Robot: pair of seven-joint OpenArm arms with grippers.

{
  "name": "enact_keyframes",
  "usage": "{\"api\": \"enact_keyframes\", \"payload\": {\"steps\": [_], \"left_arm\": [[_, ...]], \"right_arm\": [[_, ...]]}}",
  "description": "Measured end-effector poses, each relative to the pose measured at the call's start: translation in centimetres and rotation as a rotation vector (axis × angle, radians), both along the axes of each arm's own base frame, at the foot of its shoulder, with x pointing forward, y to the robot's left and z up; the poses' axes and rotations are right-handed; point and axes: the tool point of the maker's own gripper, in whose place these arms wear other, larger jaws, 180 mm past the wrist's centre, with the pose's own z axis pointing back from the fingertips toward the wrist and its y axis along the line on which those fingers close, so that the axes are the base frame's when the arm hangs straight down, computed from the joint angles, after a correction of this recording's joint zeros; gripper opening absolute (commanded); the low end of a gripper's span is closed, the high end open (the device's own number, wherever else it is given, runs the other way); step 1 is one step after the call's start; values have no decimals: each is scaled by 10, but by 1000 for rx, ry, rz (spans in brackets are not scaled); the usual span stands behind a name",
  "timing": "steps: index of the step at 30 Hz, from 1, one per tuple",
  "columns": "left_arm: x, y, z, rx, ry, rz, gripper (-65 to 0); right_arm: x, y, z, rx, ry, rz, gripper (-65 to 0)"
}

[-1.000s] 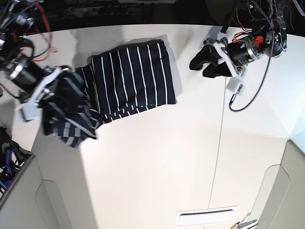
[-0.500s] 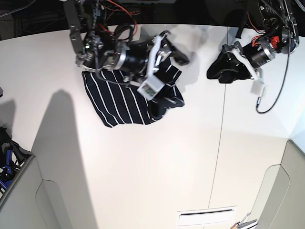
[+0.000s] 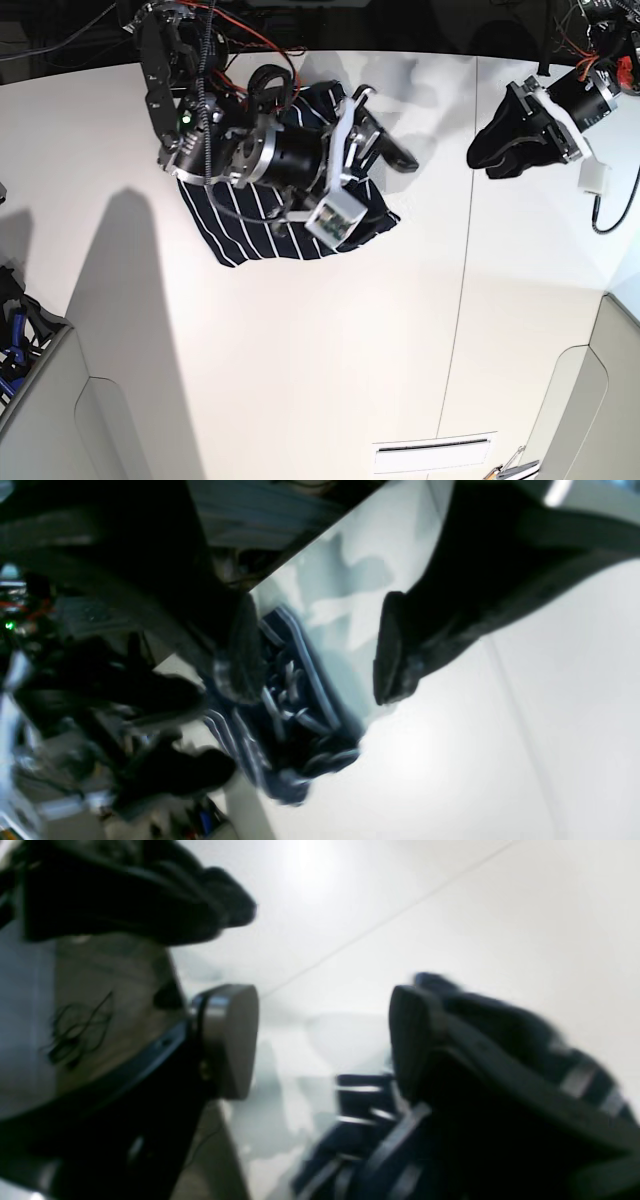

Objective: Fold the T-shirt properly
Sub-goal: 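Grasp the folded stack with the right gripper and fold it over, then press and straighten the folded bundle with both grippers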

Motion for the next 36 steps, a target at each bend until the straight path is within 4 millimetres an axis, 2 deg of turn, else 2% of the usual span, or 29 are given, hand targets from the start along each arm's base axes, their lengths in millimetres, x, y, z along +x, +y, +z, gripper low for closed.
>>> {"api": "enact_keyframes", "payload": {"steps": [5, 6, 8, 10, 11, 14, 17, 21, 28, 29, 32, 36], "left_arm": [[-2, -28, 22, 28, -71, -96, -307], [-2, -31, 24, 26, -78, -107, -307], [-3, -36, 24, 22, -78, -121, -307], [-3, -39, 23, 19, -73, -132, -307], [-4, -41, 22, 18, -72, -136, -307], [-3, -44, 23, 9, -74, -143, -307], [-3, -45, 23, 5, -75, -145, -307], [-3, -45, 23, 5, -76, -145, -307], [-3, -45, 23, 6, -75, -145, -307], [-3, -45, 23, 5, -76, -145, -307], [-3, -45, 23, 6, -75, -145, -307], [-4, -46, 23, 6, -73, -149, -307]], "right_arm": [[31, -47, 0, -11, 11, -192, -249], [34, -56, -3, -15, 22, -225, -268], [33, -71, -12, -27, 52, -271, -391], [26, -80, -23, -33, 93, -299, -595], [22, -84, -29, -37, 117, -313, -650], [6, -99, -50, -66, 185, -350, -650], [-5, -107, -60, -64, 223, -376, -650], [-17, -91, -59, 35, 277, -345, -650], [-58, -43, -110, 39, 477, -200, -650], [-65, -34, -110, 42, 475, -153, -650], [-78, -5, -90, 121, 474, -49, -650], [-83, 14, -53, 159, 376, 36, -650]]}}
